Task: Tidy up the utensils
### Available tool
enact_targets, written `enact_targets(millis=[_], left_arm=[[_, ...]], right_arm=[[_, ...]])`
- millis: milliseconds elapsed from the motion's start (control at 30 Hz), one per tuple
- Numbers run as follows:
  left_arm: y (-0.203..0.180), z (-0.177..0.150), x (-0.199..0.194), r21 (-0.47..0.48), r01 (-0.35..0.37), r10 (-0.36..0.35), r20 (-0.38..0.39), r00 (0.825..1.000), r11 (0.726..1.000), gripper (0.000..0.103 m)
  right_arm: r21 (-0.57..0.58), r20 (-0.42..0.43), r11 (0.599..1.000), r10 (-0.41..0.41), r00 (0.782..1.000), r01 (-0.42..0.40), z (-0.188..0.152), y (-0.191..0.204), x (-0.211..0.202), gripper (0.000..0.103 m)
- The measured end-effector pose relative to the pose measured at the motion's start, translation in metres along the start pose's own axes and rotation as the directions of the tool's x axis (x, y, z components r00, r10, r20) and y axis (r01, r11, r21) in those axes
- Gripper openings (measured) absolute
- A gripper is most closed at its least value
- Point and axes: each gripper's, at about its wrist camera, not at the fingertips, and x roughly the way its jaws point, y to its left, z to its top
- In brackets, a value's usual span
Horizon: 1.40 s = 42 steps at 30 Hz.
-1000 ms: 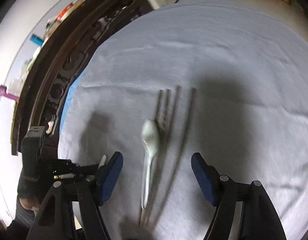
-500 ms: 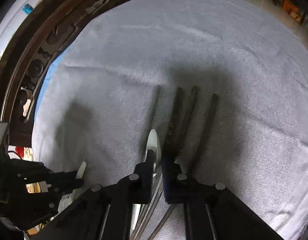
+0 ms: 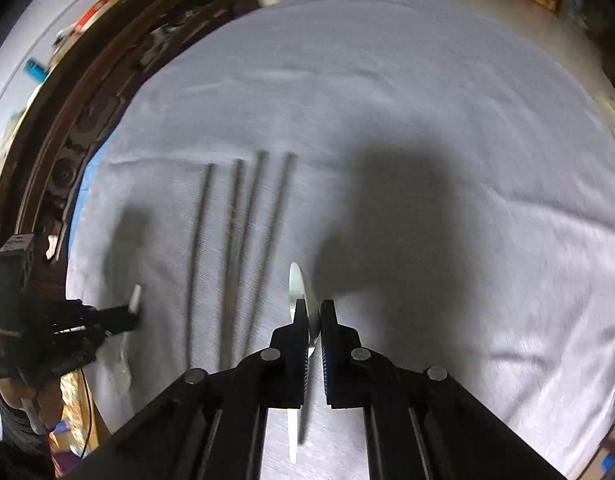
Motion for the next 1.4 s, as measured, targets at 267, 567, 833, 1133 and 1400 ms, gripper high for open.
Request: enact_targets(millis=[267,567,833,1133,1400], left_arm=[[0.006,-0.009,-0.006,-0.051,0.023,-0.022,0.019,1.000,0.998,0.010],[-0.001,0.006,0.006,0.003,-0.058,0.057,-0.181,0.982,0.998,0.010],[-0.011,0.014,0.012,0.070,-0.105,0.120,-0.250,0.961,0.992,0.010],[0.002,0.012,0.003,-0.003,-0.040,0.038,-0.189,0.981,0.999,0.010],[0.012,-0.025,-0.034,-0.080,0.056,-0.057,-0.010,0.998,0.995,0.010]], right_arm=[[0.131,0.059,0.987,0.087,0.994,-0.094,-0.043,-0.026,-0.006,0.006],[-0.081,-0.211,0.982,-0.182,0.960,0.169,-0.028,0.004,0.019,0.007],[-0.302,-0.304,0.910,-0.375,0.875,0.285,-0.014,0.045,0.041,0.011],[-0.071,-0.167,0.984,-0.175,0.970,0.165,-0.027,0.006,0.010,0.006],[0.134,0.091,0.991,-0.023,0.996,0.011,-0.066,-0.028,-0.048,0.006]])
